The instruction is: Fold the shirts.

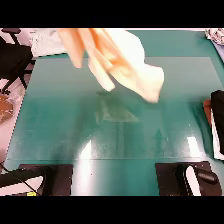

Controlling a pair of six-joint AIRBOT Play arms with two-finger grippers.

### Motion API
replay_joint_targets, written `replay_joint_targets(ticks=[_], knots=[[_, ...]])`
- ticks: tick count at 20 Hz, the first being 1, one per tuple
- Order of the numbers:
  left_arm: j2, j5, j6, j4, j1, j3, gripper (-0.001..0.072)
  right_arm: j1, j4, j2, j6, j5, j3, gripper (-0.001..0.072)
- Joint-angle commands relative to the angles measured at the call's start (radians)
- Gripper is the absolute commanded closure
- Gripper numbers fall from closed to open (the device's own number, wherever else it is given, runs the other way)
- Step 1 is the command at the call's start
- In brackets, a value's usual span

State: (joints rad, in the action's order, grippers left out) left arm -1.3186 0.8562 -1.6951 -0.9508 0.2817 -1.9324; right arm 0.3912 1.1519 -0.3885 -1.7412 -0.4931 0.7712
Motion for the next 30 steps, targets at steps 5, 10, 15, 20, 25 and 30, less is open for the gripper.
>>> replay_joint_targets(ticks=[5, 10, 15, 20, 25, 30], knots=[[-0.026, -0.031, -0.085, 0.056, 0.301, -0.002, 0.0684, 0.103, 0.019, 0.071, 0.006, 0.076, 0.021, 0.0696], [-0.034, -0.059, -0.087, -0.043, 0.370, -0.003, 0.0684, -0.087, 0.029, 0.021, 0.046, 0.087, 0.021, 0.0696], [-0.120, -0.294, 0.055, 0.208, 0.369, -0.070, 0.0685, -0.202, 0.029, -0.079, 0.075, 0.175, 0.060, 0.0696], [-0.148, -0.090, 0.063, -0.053, 0.357, -0.056, 0.0684, -0.159, 0.030, -0.210, 0.120, 0.019, 0.275, 0.0696], [-0.148, 0.107, -0.354, -0.731, 0.319, 0.124, 0.0684, -0.188, 0.030, -0.290, 0.120, -0.255, 0.311, 0.0696], [-0.168, 0.109, -0.417, -0.743, 0.146, 0.324, 0.0682, -0.296, 0.027, -0.419, 0.120, -0.427, 0.229, 0.0696]])
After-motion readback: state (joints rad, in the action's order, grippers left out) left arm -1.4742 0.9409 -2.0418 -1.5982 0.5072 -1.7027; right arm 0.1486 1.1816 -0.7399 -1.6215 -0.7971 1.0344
